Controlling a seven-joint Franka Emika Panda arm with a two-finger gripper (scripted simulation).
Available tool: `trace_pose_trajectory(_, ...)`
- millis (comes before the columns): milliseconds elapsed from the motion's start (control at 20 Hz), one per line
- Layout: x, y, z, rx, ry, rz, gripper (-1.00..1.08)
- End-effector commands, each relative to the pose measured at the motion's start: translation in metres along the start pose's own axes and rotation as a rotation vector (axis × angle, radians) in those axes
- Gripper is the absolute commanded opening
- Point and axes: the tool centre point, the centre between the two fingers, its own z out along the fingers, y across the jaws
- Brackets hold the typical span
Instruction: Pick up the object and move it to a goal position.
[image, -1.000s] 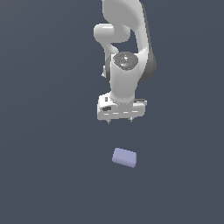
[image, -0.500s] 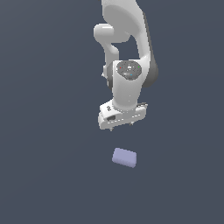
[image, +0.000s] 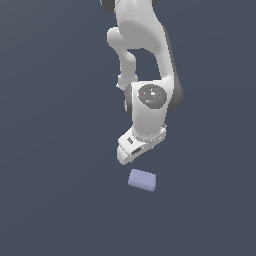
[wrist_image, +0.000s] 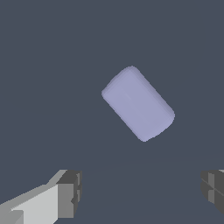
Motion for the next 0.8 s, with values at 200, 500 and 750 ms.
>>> trace_pose_trajectory(200, 0.019, 0.006, 0.016, 0.002, -0.002, -0.189, 1.0)
trace_pose_trajectory(500, 0.034, 0.011, 0.032, 0.005, -0.001, -0.358, 1.0)
trace_pose_trajectory(750, 0.045, 0.016, 0.046, 0.008, 0.001, -0.494, 1.0)
